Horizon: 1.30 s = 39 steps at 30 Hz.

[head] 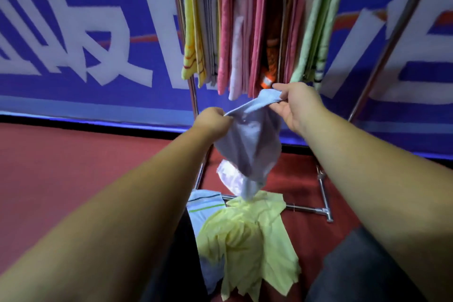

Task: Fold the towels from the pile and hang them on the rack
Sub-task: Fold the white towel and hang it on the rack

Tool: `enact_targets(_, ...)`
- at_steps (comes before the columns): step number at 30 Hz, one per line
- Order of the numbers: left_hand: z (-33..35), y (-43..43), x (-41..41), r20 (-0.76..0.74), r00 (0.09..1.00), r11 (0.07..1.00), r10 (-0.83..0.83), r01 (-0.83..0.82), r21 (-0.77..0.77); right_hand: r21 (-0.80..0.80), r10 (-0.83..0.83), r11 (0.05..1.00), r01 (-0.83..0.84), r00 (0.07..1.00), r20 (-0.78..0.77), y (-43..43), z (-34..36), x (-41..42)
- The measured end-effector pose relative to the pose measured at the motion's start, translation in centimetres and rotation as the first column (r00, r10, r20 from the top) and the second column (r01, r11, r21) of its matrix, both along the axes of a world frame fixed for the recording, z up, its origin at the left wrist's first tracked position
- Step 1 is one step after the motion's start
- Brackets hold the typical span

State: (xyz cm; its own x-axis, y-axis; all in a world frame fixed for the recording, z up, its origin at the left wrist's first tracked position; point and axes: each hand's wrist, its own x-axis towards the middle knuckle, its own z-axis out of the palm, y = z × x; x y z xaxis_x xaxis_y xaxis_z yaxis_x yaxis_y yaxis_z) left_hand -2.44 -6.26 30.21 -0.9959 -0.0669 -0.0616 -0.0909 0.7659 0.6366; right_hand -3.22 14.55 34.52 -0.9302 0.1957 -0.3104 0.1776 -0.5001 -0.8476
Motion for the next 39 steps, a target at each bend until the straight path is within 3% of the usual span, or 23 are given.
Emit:
enact_targets(3,4.3,-1.0,-0.1,-0.082,0.997,0.987,0.007,0.007,0.16,0.082,-0.033,0.996,0.036,0.999,-0.039,0.8,3.3,0.3)
enact_targets(5,6.6,-1.0,-0.1,-0.148,0.989,0.96,0.01,0.032,0.28,0.379,0.041,0.925,-0.016,0.997,-0.059,1.4,4.8,0.7)
enact_targets(6,8.2,-0.8,0.0,-0.193,0.981,0.948,0.009,0.053,0.314,0.593,0.128,0.801,-0.079,0.991,-0.04,1.4,5.9,1.2)
enact_targets(7,9.6,-0.5,0.3,-0.231,0.973,0.943,0.001,0.076,0.324,0.773,0.199,0.619,-0.137,0.98,0.014,1.2,6.8,1.7)
enact_targets(9,12.9,0.3,1.0,-0.286,0.957,0.941,-0.049,0.14,0.309,0.954,0.254,0.251,-0.165,0.962,0.099,0.3,9.3,3.3)
enact_targets(10,14.7,0.8,1.5,-0.299,0.95,0.942,-0.089,0.178,0.284,0.977,0.263,0.146,-0.154,0.958,0.112,-0.1,10.6,4.0)
enact_targets(11,16.1,1.3,1.8,-0.303,0.943,0.946,-0.133,0.212,0.244,0.981,0.279,0.121,-0.154,0.953,0.115,-0.7,11.5,4.7)
enact_targets(15,21.0,2.8,3.0,-0.281,0.914,0.95,-0.292,0.312,0.03,0.965,0.408,0.203,-0.166,0.91,0.071,-1.5,14.5,6.6)
enact_targets(19,24.7,2.8,3.9,-0.329,0.883,0.935,-0.333,0.355,0.006,0.927,0.386,0.367,-0.078,0.919,-0.076,-1.6,16.6,6.8)
enact_targets(24,27.0,0.6,4.2,-0.307,0.921,0.953,-0.24,0.284,0.106,0.85,0.269,0.527,0.002,0.948,-0.169,0.0,18.7,5.8)
enact_targets(26,27.3,-0.1,4.2,-0.281,0.941,0.93,-0.189,0.263,0.257,0.817,0.259,0.577,0.023,0.943,-0.21,0.2,19.8,6.5)
enact_targets(28,28.1,-0.3,4.8,-0.241,0.959,0.839,-0.147,0.25,0.484,0.781,0.252,0.624,0.029,0.939,-0.236,-0.2,21.2,7.7)
enact_targets(31,29.7,0.3,5.5,-0.285,0.952,0.748,-0.116,0.272,0.605,0.783,0.277,0.621,0.022,0.929,-0.246,-0.8,22.9,9.0)
enact_targets(35,31.8,1.1,6.3,-0.444,0.893,0.833,-0.079,0.304,0.462,0.794,0.334,0.607,0.038,0.894,-0.298,-1.3,24.5,9.8)
enact_targets(39,33.7,1.2,6.9,-0.422,0.898,0.853,-0.125,0.314,0.416,0.808,0.356,0.585,0.064,0.875,-0.327,-1.6,26.4,10.7)
